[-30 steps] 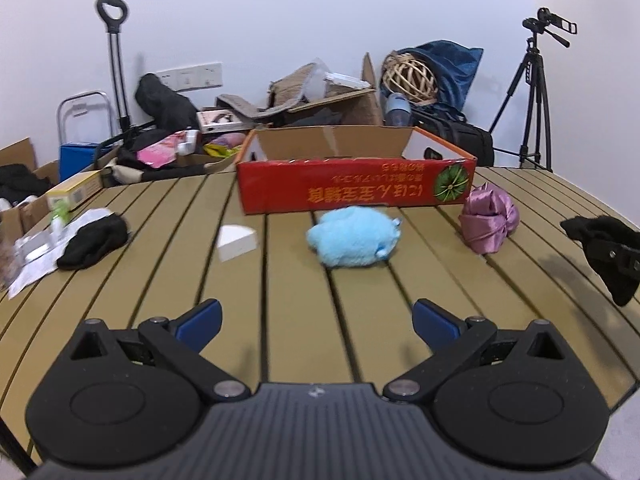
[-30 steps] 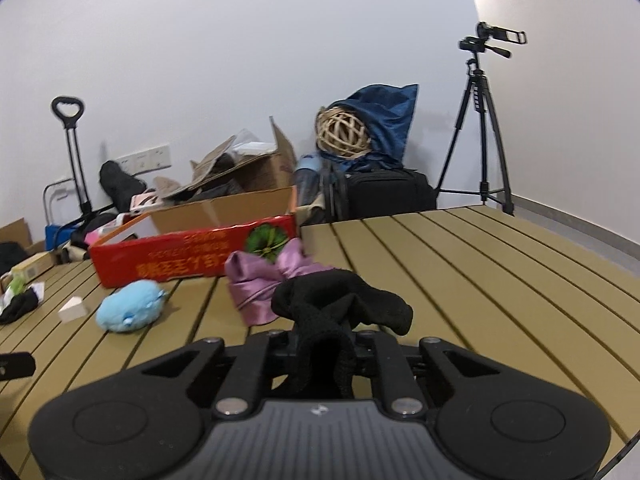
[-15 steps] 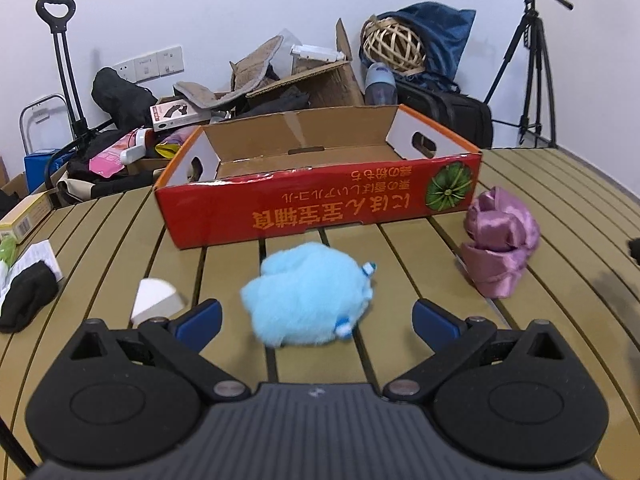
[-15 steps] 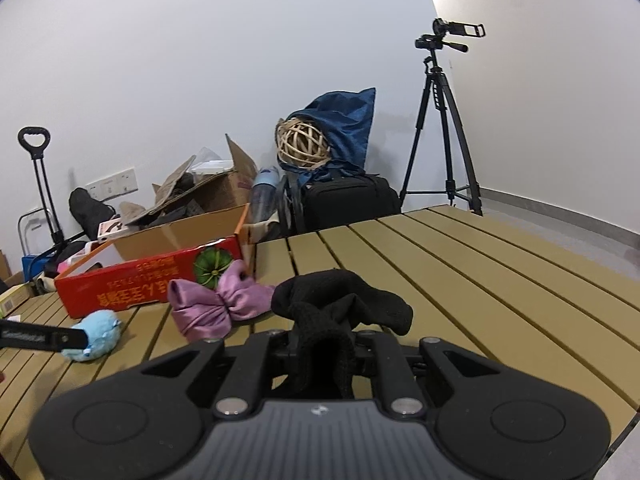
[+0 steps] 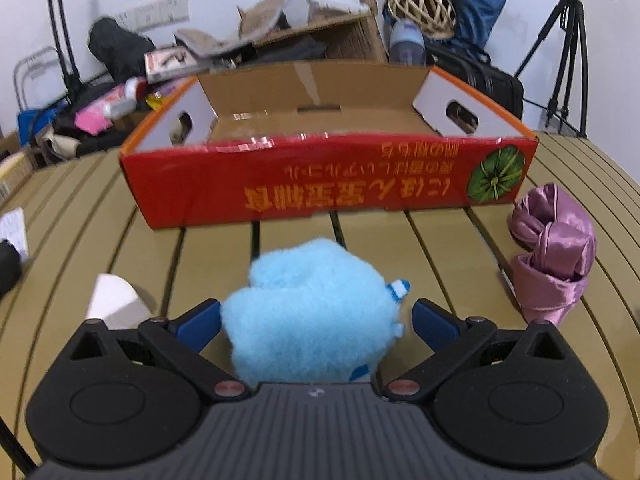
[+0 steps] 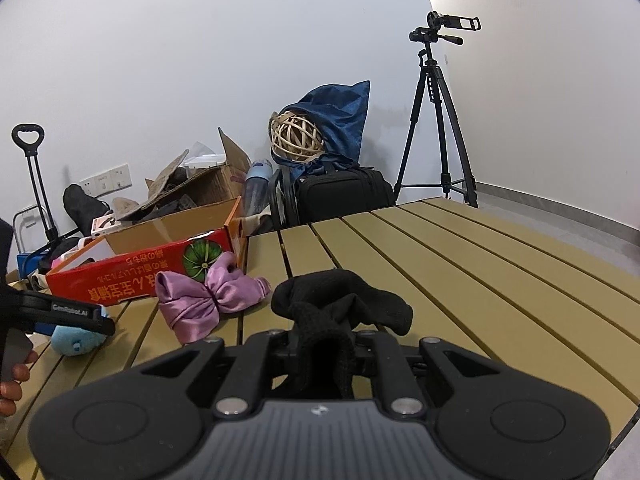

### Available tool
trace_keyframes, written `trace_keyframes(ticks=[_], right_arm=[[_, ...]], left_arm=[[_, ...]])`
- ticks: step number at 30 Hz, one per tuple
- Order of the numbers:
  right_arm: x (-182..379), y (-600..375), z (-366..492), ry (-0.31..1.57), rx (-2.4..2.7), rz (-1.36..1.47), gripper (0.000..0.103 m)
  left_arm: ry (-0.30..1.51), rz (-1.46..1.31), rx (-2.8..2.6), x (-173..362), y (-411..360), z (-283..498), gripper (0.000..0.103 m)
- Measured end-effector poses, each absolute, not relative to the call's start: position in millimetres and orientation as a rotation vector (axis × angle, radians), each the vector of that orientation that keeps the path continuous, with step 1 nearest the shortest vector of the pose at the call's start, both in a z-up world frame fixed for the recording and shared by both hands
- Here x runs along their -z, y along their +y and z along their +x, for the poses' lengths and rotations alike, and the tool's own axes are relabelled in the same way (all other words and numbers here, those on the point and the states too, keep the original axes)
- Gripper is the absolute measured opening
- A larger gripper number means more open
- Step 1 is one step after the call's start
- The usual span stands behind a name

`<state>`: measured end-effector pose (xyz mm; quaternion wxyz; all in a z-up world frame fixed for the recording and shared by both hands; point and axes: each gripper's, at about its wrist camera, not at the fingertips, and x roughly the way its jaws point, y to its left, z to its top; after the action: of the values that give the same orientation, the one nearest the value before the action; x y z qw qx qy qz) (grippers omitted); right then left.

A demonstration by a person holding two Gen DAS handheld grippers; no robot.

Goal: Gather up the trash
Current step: 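Move the left gripper to the blue plush and close on it, then lift the blue plush with the left gripper while the right gripper holds the black sock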

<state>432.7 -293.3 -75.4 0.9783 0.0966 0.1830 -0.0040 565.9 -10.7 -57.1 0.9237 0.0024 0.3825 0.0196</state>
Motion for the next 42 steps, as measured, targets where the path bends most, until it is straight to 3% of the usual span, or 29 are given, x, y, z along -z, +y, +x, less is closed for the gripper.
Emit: trace_keyframes(ticks=[5,12,15,42], right_arm=[[76,-290,436,0.372,0.004,0.189,0.012],[77,-285,438,0.376,-0.004,0.183,0.012],[77,-284,438,0.376,-0.01,0.182,0.012],[66,-279,400,0.344,-0.131,0.172,0.012]], left_arm=[[0.77,0.008,-0.029,59,-9,565,0.102],[0.762,0.02,-0.032,59,-8,560,0.083],[0.756,-0.011,-0.011,58,-3,557,0.081],[0.63,0.03,-0.025,21,-21,456,0.08]])
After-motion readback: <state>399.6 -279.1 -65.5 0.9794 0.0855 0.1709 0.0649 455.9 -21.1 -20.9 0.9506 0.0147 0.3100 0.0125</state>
